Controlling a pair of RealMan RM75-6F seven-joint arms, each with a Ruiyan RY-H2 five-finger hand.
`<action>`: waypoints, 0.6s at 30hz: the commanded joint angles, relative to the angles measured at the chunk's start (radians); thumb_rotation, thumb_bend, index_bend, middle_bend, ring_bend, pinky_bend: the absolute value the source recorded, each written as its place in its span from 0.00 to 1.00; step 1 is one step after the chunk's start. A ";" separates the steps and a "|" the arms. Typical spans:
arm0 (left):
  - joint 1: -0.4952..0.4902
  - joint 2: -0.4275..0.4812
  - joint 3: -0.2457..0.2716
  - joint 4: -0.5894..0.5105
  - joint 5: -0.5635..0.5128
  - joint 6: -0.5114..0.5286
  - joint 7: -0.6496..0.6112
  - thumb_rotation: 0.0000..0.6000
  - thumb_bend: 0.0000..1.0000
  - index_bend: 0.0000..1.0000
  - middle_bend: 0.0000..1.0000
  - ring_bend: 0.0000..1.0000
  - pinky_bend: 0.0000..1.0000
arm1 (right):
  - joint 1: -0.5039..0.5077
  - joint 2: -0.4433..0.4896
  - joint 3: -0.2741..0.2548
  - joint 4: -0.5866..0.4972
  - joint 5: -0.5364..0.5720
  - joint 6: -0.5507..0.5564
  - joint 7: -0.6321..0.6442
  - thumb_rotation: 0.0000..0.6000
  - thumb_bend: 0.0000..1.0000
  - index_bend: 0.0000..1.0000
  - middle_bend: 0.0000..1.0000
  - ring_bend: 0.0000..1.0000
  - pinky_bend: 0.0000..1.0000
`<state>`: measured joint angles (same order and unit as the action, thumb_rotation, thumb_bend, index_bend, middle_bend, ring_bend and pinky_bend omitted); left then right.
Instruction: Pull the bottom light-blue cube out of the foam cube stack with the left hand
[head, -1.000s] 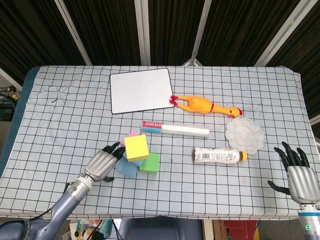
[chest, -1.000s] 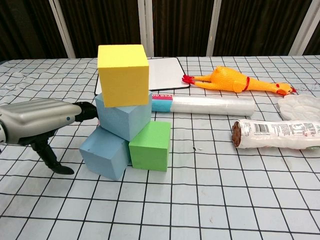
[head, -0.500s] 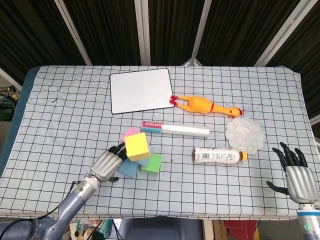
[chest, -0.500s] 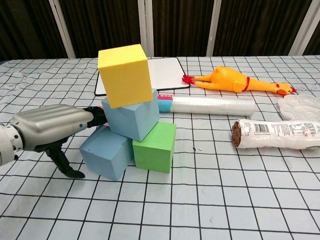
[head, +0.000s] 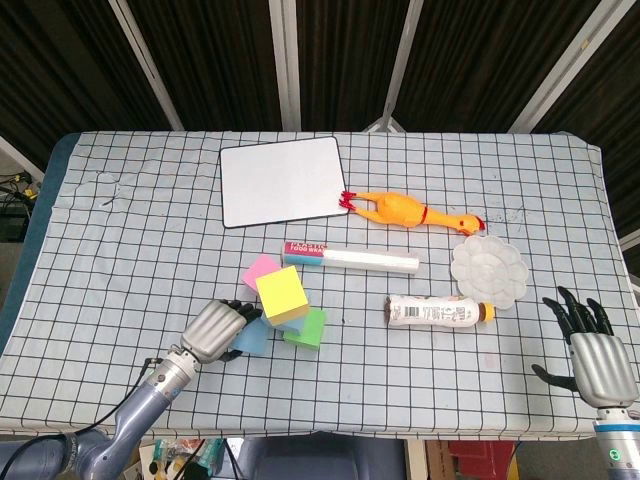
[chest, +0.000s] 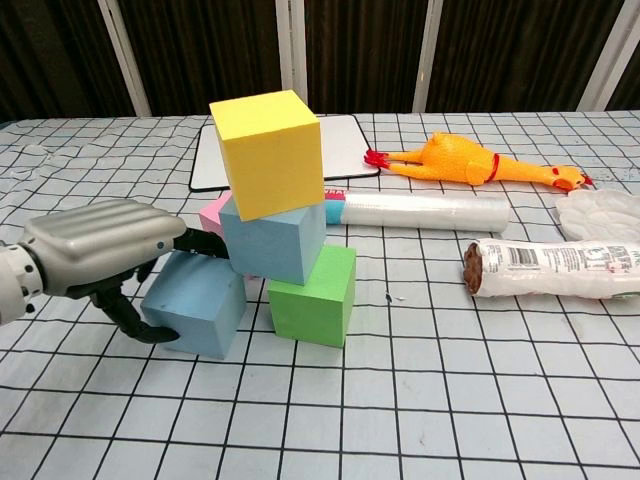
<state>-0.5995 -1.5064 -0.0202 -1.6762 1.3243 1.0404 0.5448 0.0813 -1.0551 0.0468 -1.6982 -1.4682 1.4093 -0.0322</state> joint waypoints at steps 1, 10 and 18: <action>0.012 0.012 0.001 0.017 0.004 0.022 -0.001 1.00 0.48 0.37 0.50 0.51 0.58 | 0.001 0.002 -0.002 -0.001 -0.002 -0.003 0.004 1.00 0.02 0.16 0.04 0.14 0.07; 0.105 0.061 0.028 0.177 0.185 0.246 -0.184 1.00 0.47 0.37 0.49 0.51 0.58 | 0.003 -0.002 -0.002 -0.002 0.003 -0.006 -0.007 1.00 0.02 0.16 0.04 0.14 0.07; 0.160 0.091 0.044 0.332 0.222 0.316 -0.367 1.00 0.47 0.36 0.48 0.50 0.58 | 0.002 -0.001 -0.003 -0.008 0.003 -0.004 -0.012 1.00 0.02 0.16 0.04 0.14 0.07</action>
<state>-0.4599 -1.4305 0.0160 -1.3722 1.5354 1.3386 0.2105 0.0834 -1.0559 0.0435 -1.7058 -1.4655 1.4057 -0.0446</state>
